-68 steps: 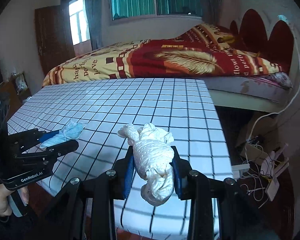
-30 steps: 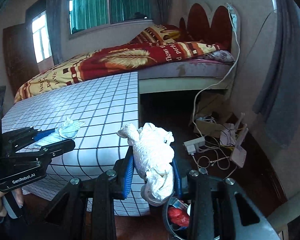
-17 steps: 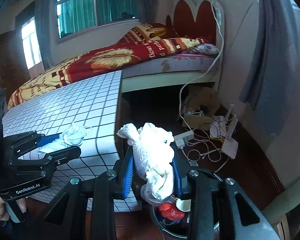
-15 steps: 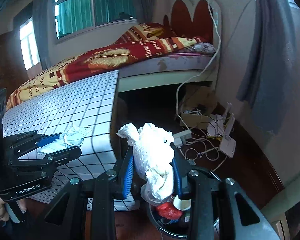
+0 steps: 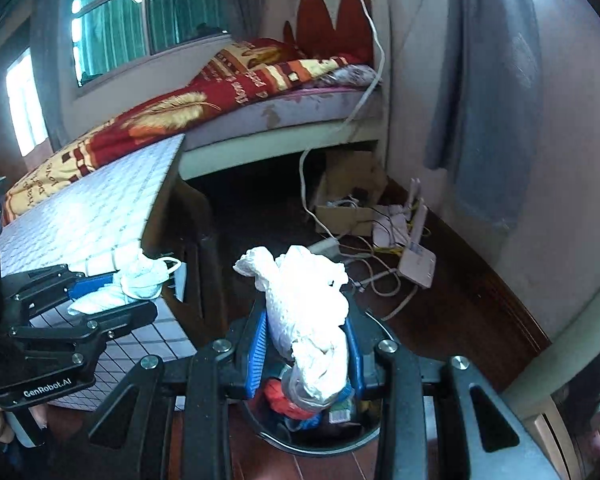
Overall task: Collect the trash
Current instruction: 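Carry the white tissue and blue mask over the black bin, then open both tools to drop the tissue and mask into the bin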
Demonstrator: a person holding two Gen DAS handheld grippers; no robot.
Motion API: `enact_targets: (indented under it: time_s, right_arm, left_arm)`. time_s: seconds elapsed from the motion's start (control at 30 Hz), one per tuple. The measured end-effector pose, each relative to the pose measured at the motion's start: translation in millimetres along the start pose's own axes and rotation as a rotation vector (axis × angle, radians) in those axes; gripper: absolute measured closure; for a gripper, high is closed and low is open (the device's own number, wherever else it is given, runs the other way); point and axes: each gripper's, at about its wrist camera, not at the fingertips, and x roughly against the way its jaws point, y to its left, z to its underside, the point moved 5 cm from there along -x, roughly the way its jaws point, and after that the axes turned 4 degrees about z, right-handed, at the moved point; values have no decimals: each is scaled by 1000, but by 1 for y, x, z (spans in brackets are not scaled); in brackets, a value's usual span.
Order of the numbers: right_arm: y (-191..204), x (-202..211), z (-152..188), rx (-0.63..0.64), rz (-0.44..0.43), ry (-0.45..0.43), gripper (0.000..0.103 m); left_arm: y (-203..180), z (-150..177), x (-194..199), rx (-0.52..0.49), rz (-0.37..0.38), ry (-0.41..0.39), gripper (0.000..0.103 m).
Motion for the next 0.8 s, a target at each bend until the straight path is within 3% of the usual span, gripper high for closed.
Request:
enact_targets:
  time_s: [0.37,0.8]
  right_arm:
    - [-37,-18,33,-23,5,36,67]
    - [-47,-85,77,20,-12,200,67]
  left_arm:
    - [-17,13,-43,17,53,45,61]
    - [-14,37,-106,46,99,181,61]
